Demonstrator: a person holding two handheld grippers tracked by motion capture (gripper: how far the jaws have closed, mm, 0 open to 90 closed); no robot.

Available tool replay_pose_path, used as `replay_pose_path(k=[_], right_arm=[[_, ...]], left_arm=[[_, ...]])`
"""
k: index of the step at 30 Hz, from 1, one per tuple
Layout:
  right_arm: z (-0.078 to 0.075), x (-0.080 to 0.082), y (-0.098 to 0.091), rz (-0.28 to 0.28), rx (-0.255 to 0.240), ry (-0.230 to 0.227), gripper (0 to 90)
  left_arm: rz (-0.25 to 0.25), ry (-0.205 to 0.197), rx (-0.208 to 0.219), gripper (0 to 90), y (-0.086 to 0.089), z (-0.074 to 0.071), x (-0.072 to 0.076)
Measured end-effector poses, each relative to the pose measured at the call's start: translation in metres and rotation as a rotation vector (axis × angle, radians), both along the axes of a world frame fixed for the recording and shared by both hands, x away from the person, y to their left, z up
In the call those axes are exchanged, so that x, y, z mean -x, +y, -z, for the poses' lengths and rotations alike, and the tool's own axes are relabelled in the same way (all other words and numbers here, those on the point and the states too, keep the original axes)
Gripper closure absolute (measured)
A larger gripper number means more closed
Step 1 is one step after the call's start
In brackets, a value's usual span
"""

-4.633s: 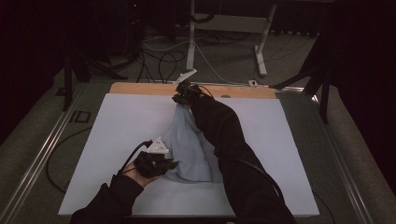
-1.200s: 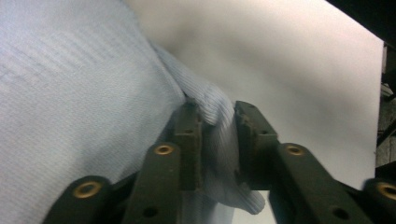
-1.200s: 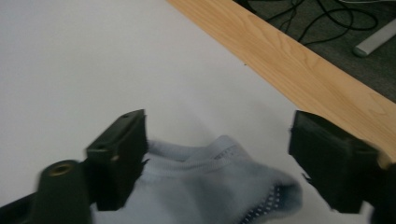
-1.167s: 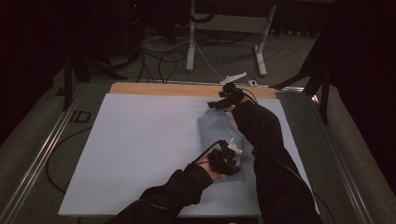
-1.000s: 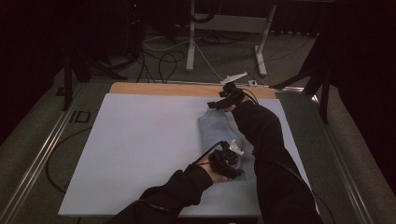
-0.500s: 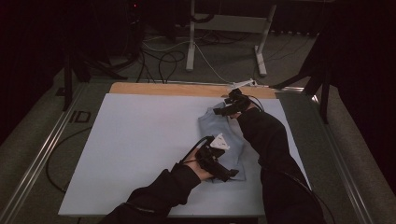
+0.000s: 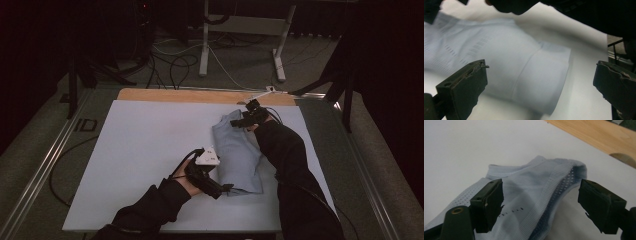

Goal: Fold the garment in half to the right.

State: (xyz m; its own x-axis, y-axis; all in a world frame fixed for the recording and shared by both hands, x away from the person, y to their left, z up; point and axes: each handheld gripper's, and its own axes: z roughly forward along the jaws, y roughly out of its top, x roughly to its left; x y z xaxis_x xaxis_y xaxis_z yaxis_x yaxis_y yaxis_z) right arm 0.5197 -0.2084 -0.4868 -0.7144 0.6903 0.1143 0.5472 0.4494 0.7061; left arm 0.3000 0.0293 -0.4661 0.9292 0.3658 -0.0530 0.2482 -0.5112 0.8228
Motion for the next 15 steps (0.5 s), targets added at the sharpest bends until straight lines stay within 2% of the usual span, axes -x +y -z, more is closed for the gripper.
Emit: replay_pose_path(k=[3,4,5,7,9,10,12,13,15], right_arm=[[0.003,0.0,0.0,0.003,0.005,0.01,22.2],[0.006,0.0,-0.001,0.009,0.01,0.021,23.2],[0.008,0.0,-0.001,0.013,0.007,0.03,24.0],[0.01,-0.001,-0.002,0.018,0.008,0.033,24.7],[0.012,0.001,-0.004,0.023,0.009,0.04,30.5],[0.012,0.001,-0.004,0.023,0.009,0.04,30.5],[0.013,0.003,-0.005,0.01,-0.009,0.047,37.5],[0.013,0.002,-0.005,0.009,-0.016,0.05,40.7],[0.013,0.002,-0.005,0.008,-0.02,0.051,42.8]], left_arm=[[-0.019,-0.011,0.001,0.0,0.014,0.003,0.001],[-0.033,-0.024,0.007,0.0,0.025,0.004,0.002],[-0.033,-0.024,0.007,0.0,0.025,0.004,0.002],[-0.033,-0.049,0.022,0.0,0.035,0.006,0.004],[-0.039,-0.074,0.026,0.0,0.053,0.011,0.007],[-0.039,-0.074,0.026,0.0,0.053,0.011,0.007],[-0.046,-0.09,0.03,0.0,0.064,0.015,0.01],[-0.049,-0.083,0.025,0.0,0.073,0.019,0.011],[-0.054,-0.083,0.025,0.0,0.078,0.021,0.011]])
